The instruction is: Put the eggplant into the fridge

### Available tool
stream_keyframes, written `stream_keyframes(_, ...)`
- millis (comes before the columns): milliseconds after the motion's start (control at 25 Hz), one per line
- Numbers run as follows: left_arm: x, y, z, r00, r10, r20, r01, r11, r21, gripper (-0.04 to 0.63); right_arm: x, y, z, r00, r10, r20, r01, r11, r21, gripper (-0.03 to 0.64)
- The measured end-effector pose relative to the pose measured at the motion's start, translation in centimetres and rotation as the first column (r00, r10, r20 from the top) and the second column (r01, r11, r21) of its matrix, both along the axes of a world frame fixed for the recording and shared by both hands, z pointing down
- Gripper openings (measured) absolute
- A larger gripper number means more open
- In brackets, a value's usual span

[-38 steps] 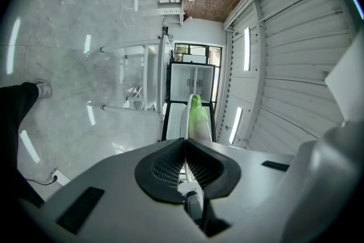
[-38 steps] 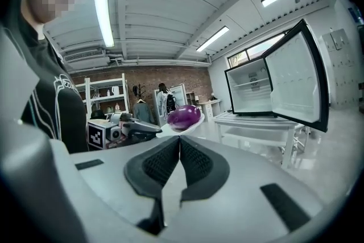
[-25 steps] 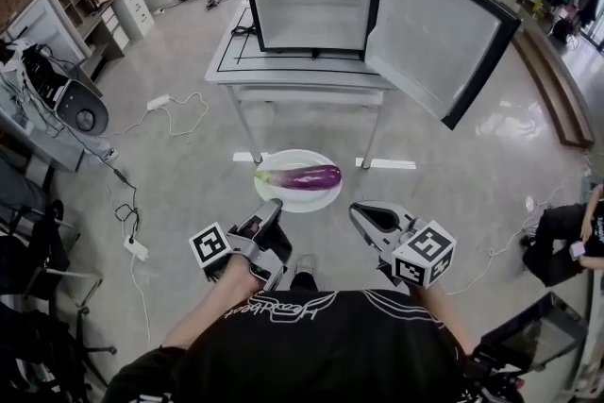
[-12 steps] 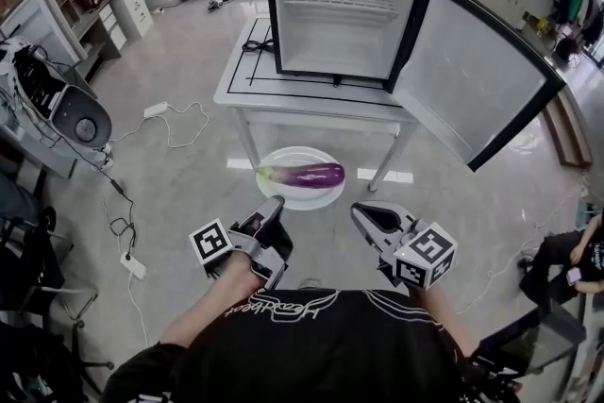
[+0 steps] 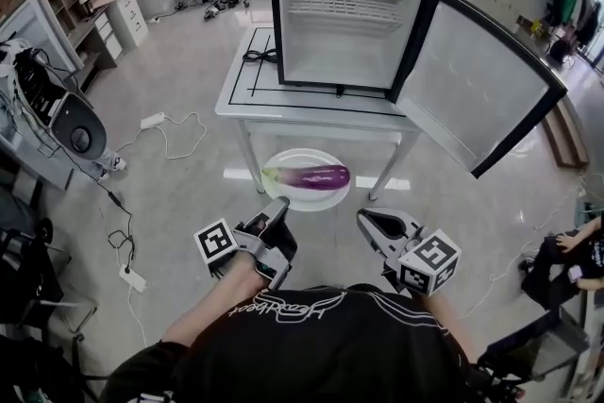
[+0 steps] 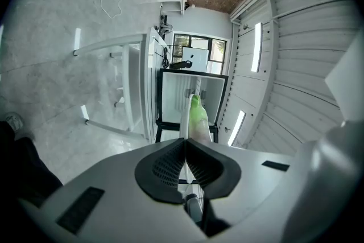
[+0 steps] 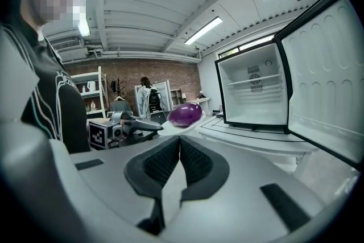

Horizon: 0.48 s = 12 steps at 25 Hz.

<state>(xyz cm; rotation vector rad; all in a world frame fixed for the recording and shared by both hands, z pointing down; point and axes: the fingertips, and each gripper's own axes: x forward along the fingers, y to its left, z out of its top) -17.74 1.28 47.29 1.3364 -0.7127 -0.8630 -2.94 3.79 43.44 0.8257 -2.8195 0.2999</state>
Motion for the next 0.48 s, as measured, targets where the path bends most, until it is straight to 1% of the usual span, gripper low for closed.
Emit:
stream_keyframes(160, 0.5, -0.3, -0.4, 1.0, 0.015, 0.003, -0.015, 1.0, 0.01, 0.015, 0.4, 0.0, -0.6, 1.0, 0.016, 0.0, -0.016, 1.0, 0.002, 0.008)
stream_keyframes(480, 1.0, -1.4, -0.5, 1.0, 0.016, 0.013, -0.016, 1.0, 0.004, 0.016, 0.7, -0.8, -0.5, 1.0, 0.002, 0.001, -0.002, 1.0, 0.005, 0.008)
